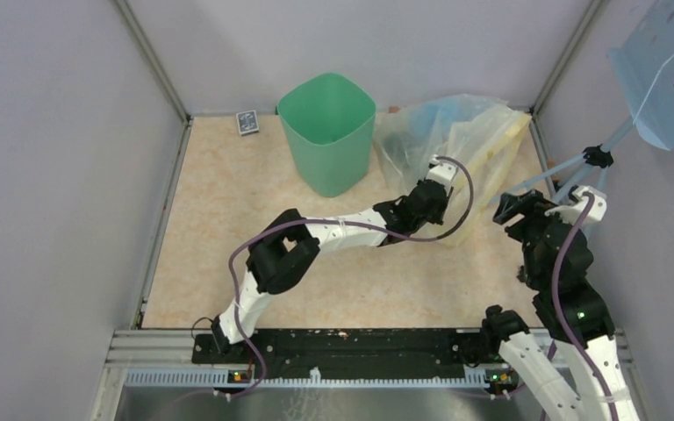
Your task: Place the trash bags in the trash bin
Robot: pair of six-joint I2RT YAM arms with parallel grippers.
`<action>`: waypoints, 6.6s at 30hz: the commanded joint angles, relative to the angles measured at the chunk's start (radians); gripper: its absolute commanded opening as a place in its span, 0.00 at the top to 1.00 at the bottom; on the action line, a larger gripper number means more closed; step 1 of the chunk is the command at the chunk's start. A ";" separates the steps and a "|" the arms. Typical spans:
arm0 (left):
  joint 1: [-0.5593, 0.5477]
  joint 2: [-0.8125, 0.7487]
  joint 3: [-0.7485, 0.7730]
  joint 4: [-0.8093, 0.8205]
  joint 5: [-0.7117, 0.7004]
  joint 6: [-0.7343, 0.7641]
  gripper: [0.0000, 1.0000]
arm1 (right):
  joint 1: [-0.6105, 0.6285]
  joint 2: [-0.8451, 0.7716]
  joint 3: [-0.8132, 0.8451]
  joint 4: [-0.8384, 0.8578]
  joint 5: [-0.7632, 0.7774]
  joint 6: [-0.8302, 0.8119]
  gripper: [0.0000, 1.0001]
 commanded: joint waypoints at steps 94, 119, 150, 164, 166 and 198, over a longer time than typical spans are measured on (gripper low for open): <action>0.276 -0.729 -0.592 -0.019 0.334 -0.024 1.00 | 0.041 1.101 -0.124 1.375 -0.809 -0.008 0.33; 0.276 -0.704 -0.701 0.097 0.421 -0.034 1.00 | 0.042 1.295 -0.148 1.303 -0.642 -0.049 0.33; 0.276 -0.584 -0.691 0.047 0.257 0.012 1.00 | 0.044 0.997 -0.110 0.736 -0.551 0.032 1.00; 0.166 -0.268 -0.462 0.189 0.224 -0.003 1.00 | 0.033 0.459 0.181 0.228 -0.334 0.002 1.00; 0.163 -0.179 -0.375 0.224 0.247 -0.020 1.00 | 0.033 0.438 0.258 0.181 -0.302 -0.018 1.00; 0.209 -0.910 -0.673 -0.306 0.155 -0.157 0.01 | 0.198 0.440 0.191 0.283 -0.979 0.012 1.00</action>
